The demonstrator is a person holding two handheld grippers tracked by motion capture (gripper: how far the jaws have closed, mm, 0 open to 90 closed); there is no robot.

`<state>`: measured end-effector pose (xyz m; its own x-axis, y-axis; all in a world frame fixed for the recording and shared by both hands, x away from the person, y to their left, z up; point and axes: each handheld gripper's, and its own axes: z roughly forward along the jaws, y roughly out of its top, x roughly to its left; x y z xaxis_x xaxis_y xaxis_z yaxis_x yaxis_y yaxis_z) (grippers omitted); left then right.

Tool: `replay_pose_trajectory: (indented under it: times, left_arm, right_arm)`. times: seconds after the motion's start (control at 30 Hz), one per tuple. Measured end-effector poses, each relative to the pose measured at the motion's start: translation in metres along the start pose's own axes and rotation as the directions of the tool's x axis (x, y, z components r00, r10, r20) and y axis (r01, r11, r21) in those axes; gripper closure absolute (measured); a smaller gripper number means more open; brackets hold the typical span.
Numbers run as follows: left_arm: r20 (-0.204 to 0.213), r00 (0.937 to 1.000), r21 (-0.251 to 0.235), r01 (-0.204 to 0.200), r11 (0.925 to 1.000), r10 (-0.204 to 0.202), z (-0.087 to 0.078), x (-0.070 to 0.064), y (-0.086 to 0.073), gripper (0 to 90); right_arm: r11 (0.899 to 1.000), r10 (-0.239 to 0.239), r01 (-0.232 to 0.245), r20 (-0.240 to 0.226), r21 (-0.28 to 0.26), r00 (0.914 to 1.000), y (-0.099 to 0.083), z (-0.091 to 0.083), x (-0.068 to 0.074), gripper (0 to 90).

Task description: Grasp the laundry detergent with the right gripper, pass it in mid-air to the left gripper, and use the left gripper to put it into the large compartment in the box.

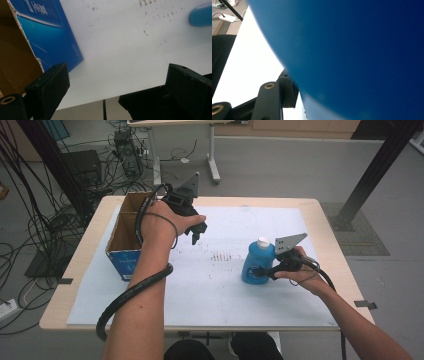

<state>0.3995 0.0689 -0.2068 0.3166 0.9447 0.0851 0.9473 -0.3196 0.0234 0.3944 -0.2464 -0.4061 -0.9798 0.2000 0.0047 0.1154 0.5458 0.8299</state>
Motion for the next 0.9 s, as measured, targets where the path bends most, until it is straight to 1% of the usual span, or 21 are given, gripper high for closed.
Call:
replay_pose_trajectory:
  times: [0.47, 0.6, 0.63, 0.7, 0.73, 0.8, 0.83, 0.9]
  left_arm:
    - [0.007, 1.0, 0.001, -0.001, 1.0, 0.001, 0.0029, -0.0028, 0.0005, 6.0]
    - [0.007, 0.9999, 0.004, -0.008, 1.0, 0.008, 0.003, -0.0033, 0.0013, 6.0]
    - [0.013, 0.9998, 0.0, -0.012, 0.9999, 0.012, 0.0021, -0.0035, 0.0013, 6.1]
    - [0.013, 0.9999, 0.0, -0.01, 0.9999, 0.01, 0.0018, -0.0039, 0.0012, 6.0]
    - [0.014, 0.9998, 0.004, -0.018, 0.9998, 0.018, 0.0009, -0.0038, 0.0013, 6.1]
    - [0.016, 0.9997, 0.001, -0.019, 0.9998, 0.019, -0.0006, -0.0038, 0.0012, 6.1]
    - [0.02, 0.9995, -0.007, -0.022, 0.9997, 0.023, -0.001, -0.0035, 0.0009, 6.1]
    - [0.027, 0.9992, -0.008, -0.031, 0.9995, 0.031, -0.0023, -0.003, 0.0, 6.1]
  right_arm:
    - [1.0, 0.003, -0.003, -0.01, 0.0, 0.9999, -0.0001, -0.0001, -0.0014, 41.5]
    - [1.0, 0.002, -0.002, -0.01, 0.001, 0.9999, 0.0002, -0.0001, -0.0017, 41.9]
    - [1.0, 0.004, -0.004, -0.009, 0.001, 0.9999, 0.0002, -0.0001, -0.0015, 42.1]
    - [1.0, 0.009, -0.009, -0.009, 0.002, 0.9999, 0.0005, -0.0001, -0.0013, 42.2]
    - [1.0, 0.008, -0.008, -0.008, 0.003, 0.9999, 0.0007, -0.0001, -0.0012, 42.2]
    - [1.0, 0.011, -0.011, -0.006, 0.007, 0.9999, 0.0012, -0.0001, -0.001, 42.4]
    - [1.0, 0.018, -0.018, -0.006, 0.012, 0.9998, 0.0018, -0.0003, -0.0005, 42.5]
    - [1.0, 0.022, -0.022, -0.003, 0.013, 0.9997, 0.0023, -0.0002, -0.0004, 42.6]
